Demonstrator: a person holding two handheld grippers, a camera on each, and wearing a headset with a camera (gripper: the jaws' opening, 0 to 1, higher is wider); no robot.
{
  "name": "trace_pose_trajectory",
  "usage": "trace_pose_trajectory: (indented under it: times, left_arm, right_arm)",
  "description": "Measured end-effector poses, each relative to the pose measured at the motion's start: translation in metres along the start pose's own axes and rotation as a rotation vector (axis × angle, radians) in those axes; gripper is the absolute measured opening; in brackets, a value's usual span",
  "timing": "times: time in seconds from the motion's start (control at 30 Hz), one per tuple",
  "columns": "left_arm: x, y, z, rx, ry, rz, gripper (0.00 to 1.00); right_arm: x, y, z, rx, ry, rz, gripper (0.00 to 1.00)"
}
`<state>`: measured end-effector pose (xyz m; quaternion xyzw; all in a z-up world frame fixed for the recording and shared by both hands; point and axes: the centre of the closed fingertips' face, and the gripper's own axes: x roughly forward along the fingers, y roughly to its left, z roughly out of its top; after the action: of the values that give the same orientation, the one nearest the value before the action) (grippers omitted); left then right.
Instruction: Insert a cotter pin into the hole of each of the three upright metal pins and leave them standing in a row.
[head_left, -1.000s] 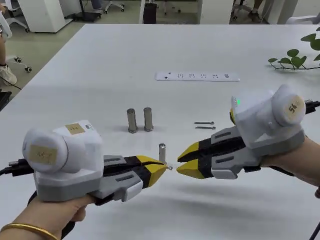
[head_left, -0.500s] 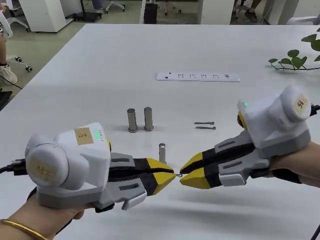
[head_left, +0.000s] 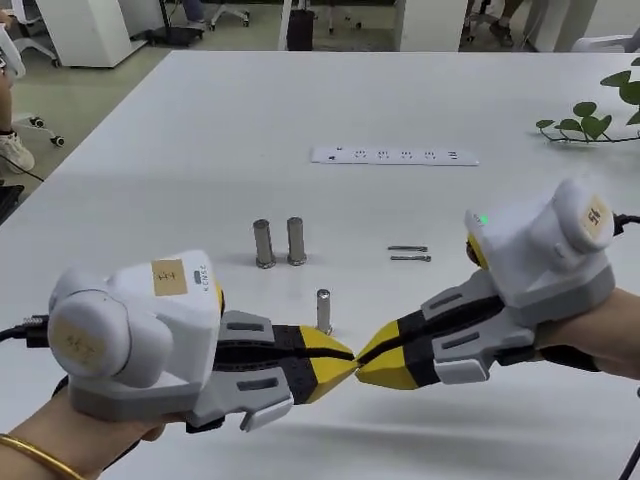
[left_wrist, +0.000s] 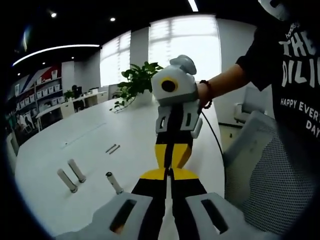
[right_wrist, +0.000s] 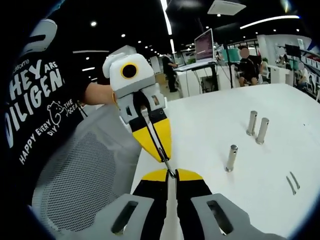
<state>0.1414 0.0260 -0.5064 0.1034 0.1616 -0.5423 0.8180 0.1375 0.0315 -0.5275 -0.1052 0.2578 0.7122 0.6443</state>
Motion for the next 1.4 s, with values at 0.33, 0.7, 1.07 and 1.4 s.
trace_pose_trajectory:
  times: [0.33,0.7,1.07,1.4]
  left_arm:
    - [0.001,0.003,-0.007,-0.111,0.01,0.005,0.0]
    - [0.004,0.007,-0.014,-0.133,0.029,0.045,0.02]
    - [0.004,0.025,-0.026,-0.152,0.059,0.144,0.05]
    - [0.006,0.051,-0.037,-0.22,0.068,0.333,0.05]
  right_arm:
    - [0.002,0.002,-0.004,-0.085,0.055,-0.003,0.0]
    - [0.001,-0.004,-0.011,-0.176,0.155,-0.042,0.0]
    - [-0.01,-0.025,-0.026,-0.142,0.261,-0.126,0.0]
    - [-0.018,-0.043,-0.026,-0.104,0.303,-0.189,0.0]
